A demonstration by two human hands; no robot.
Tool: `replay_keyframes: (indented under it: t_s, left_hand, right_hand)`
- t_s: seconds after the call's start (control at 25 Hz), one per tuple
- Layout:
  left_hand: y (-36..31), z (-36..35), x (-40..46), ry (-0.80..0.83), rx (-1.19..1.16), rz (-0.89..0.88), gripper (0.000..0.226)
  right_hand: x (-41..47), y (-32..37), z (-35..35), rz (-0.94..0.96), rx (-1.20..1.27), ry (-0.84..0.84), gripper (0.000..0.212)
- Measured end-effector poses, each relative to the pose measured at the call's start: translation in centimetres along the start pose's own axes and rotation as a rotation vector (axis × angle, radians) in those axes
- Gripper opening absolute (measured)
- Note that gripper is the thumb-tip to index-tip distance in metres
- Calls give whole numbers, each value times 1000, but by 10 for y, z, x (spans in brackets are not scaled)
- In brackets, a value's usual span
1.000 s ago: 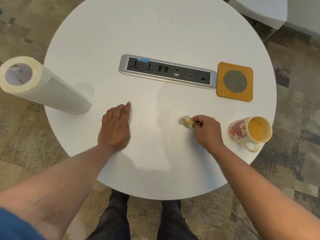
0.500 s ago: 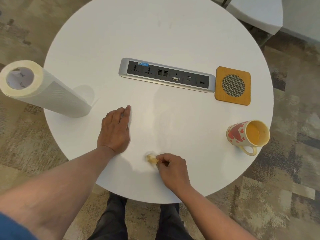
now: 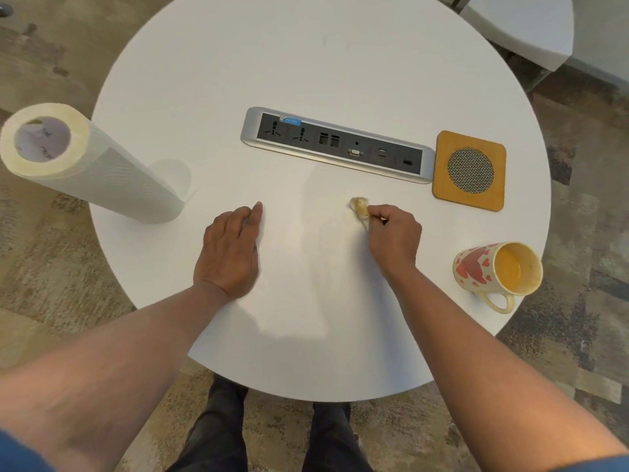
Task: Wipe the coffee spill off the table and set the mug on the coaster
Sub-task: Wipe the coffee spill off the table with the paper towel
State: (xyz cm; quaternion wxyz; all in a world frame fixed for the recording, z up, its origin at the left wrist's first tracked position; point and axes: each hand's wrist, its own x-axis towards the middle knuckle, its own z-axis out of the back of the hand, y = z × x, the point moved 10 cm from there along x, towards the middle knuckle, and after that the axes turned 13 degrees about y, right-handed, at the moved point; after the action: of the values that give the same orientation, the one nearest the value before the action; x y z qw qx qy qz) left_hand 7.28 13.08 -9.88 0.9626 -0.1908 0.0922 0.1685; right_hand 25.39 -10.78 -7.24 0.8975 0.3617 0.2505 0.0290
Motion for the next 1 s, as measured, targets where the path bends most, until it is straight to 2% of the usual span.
replay_keyframes:
  t_s: [0.28, 0.44, 0.48, 0.56, 0.64, 0.72, 0.88, 1.0]
  left_hand:
    - [-2, 1, 0, -16, 22, -9, 67]
    - [-2, 1, 0, -25, 22, -16, 66]
    - [-2, 1, 0, -25, 21, -13, 66]
    - [0, 2, -1, -36, 20, -6, 65]
    - [-1, 2, 0, -40, 17, -23, 65]
    - [-3, 2, -1, -57, 22, -38, 64]
    - [-2, 4, -2, -81, 11, -49, 66]
    - [-1, 6, -3, -76, -20, -45, 67]
  right_hand:
    - [-47, 19, -68, 311, -148, 334, 26]
    - [-79, 4, -87, 341, -202, 611, 28]
    - [-78, 3, -79, 339, -177, 602, 28]
    - [-57, 6, -49, 317, -72, 405, 27]
    - [-24, 4, -18, 215, 11, 185, 26]
    - [-2, 7, -7, 123, 12, 82, 27]
    - [15, 35, -31, 138, -59, 103, 31]
    - [3, 67, -80, 287, -127, 288, 31]
